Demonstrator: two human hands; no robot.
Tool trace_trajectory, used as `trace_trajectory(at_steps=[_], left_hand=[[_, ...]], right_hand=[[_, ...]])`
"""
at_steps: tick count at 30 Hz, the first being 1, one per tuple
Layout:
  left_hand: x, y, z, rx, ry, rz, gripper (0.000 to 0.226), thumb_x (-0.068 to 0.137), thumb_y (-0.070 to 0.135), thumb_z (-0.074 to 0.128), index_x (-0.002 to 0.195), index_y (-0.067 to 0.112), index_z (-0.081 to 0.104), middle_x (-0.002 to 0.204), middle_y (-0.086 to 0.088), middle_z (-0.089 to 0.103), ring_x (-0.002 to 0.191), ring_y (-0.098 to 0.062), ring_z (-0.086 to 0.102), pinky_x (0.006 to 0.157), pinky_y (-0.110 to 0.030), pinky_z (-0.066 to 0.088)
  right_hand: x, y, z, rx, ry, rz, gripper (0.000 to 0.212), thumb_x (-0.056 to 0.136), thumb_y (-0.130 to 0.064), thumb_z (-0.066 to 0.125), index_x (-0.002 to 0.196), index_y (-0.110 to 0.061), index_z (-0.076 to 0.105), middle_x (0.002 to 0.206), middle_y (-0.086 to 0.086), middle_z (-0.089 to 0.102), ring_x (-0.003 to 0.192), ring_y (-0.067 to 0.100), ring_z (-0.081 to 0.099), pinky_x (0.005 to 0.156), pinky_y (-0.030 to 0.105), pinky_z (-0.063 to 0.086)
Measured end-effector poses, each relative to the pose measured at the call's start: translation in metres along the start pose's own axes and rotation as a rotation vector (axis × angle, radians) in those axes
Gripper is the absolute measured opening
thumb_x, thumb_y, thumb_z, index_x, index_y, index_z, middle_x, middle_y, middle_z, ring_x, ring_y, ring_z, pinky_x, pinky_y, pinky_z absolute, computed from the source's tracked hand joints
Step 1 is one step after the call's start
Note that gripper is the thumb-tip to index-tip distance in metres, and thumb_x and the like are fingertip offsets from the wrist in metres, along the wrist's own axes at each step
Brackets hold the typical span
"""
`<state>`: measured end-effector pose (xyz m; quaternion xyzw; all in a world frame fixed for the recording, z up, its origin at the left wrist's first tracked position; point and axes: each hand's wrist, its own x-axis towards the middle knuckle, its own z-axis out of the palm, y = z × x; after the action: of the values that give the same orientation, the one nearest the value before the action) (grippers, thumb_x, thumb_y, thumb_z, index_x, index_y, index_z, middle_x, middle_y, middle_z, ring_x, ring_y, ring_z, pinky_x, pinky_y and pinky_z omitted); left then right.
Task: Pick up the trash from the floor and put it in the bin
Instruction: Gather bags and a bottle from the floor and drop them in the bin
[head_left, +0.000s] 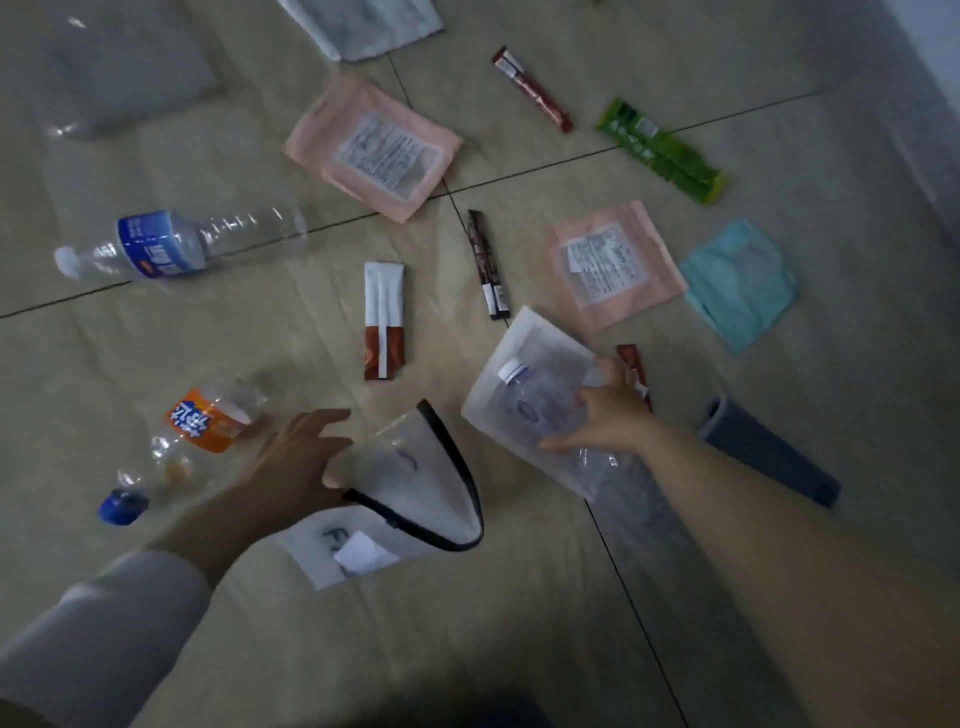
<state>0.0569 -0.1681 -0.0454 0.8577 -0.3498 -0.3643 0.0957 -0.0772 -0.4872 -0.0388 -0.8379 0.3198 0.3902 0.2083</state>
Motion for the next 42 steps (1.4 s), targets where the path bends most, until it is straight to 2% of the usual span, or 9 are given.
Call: trace_trajectory(at_steps=[5,12,17,23,28,32,36,39,42], left_hand=[[0.046,0.011,-0.012,0.015,-0.005,0.034,0.063,0.073,0.029,0.074,0.131,0.022,0.053,0.155,-0.009,0.014,0.141,-0.033,0.015,0.111,-0.047,0.028],[0.077,0.025,-0.014,0.033,0.060,-0.079,0.063,0.075,0.025,0.072,0.134,0.021,0.049,0.156,-0.012,0.006,0.141,-0.037,0.006,0.113,-0.049,0.019],[0.102,0.037,-0.014,-0.027,0.042,-0.321,0.053,0.081,0.026,0.066,0.128,0.011,0.048,0.155,-0.018,0.008,0.142,-0.039,0.003,0.112,-0.052,0.022],[0.129,0.055,0.006,-0.267,0.243,-0.551,0.031,0.088,0.025,0.048,0.112,0.008,0.056,0.138,-0.015,0.027,0.127,-0.035,0.024,0.105,-0.045,0.027],[0.128,0.058,0.007,-0.385,0.310,-0.543,0.034,0.087,0.025,0.056,0.105,0.001,0.041,0.118,-0.027,0.047,0.107,-0.044,0.049,0.083,-0.049,0.041],[0.116,0.061,0.005,-0.549,0.343,-0.509,0.035,0.087,0.010,0.053,0.102,0.011,0.022,0.098,-0.020,0.047,0.085,-0.037,0.054,0.067,-0.039,0.036],[0.087,0.068,-0.009,-0.340,0.246,-0.406,0.046,0.086,0.006,0.054,0.130,0.005,0.041,0.107,-0.029,0.059,0.074,-0.029,0.049,0.065,-0.036,0.035],[0.058,0.087,-0.030,-0.272,0.188,-0.369,0.043,0.089,0.017,0.055,0.131,0.006,0.049,0.112,-0.026,0.062,0.080,-0.028,0.048,0.070,-0.033,0.035],[0.028,0.117,-0.049,-0.305,0.234,-0.315,0.038,0.091,0.023,0.053,0.127,0.012,0.053,0.090,-0.011,0.060,0.066,-0.018,0.046,0.055,-0.028,0.033]], right_hand=[[0.030,0.008,0.002,0.010,0.023,-0.054,0.100,0.046,-0.071,0.075,0.127,-0.016,0.052,0.156,0.004,-0.011,0.145,0.029,0.002,0.117,0.044,0.021],[0.014,0.005,0.017,0.043,0.264,-0.172,0.083,0.054,-0.064,0.074,0.120,-0.022,0.048,0.121,0.000,0.055,0.114,0.023,0.052,0.098,0.040,0.039],[-0.009,0.031,0.023,0.346,0.459,-0.056,0.118,0.054,-0.056,0.080,0.146,-0.019,0.017,0.149,0.003,0.035,0.133,0.024,0.039,0.106,0.038,0.032],[0.016,0.061,0.018,0.339,0.294,0.244,0.084,0.062,-0.056,0.074,0.127,-0.013,0.043,0.142,0.014,0.034,0.135,0.031,0.026,0.110,0.045,0.030],[0.016,0.047,0.026,0.474,0.453,0.266,0.082,0.061,-0.042,0.079,0.125,-0.007,0.042,0.128,0.014,0.045,0.117,0.028,0.047,0.097,0.039,0.043],[0.006,0.033,0.027,0.472,0.425,0.273,0.077,0.063,-0.040,0.079,0.122,-0.009,0.042,0.122,0.010,0.056,0.113,0.030,0.054,0.096,0.040,0.044],[-0.022,0.029,0.028,0.588,0.406,0.315,0.083,0.061,-0.044,0.080,0.124,-0.007,0.041,0.127,0.010,0.054,0.121,0.030,0.048,0.101,0.039,0.039],[-0.063,0.050,0.023,0.662,0.361,0.343,0.091,0.062,-0.053,0.078,0.131,-0.007,0.040,0.134,0.009,0.051,0.126,0.029,0.045,0.101,0.037,0.039],[-0.111,0.085,0.019,0.765,0.330,0.410,0.092,0.061,-0.054,0.077,0.133,-0.008,0.042,0.135,0.009,0.051,0.127,0.029,0.046,0.100,0.037,0.041]])
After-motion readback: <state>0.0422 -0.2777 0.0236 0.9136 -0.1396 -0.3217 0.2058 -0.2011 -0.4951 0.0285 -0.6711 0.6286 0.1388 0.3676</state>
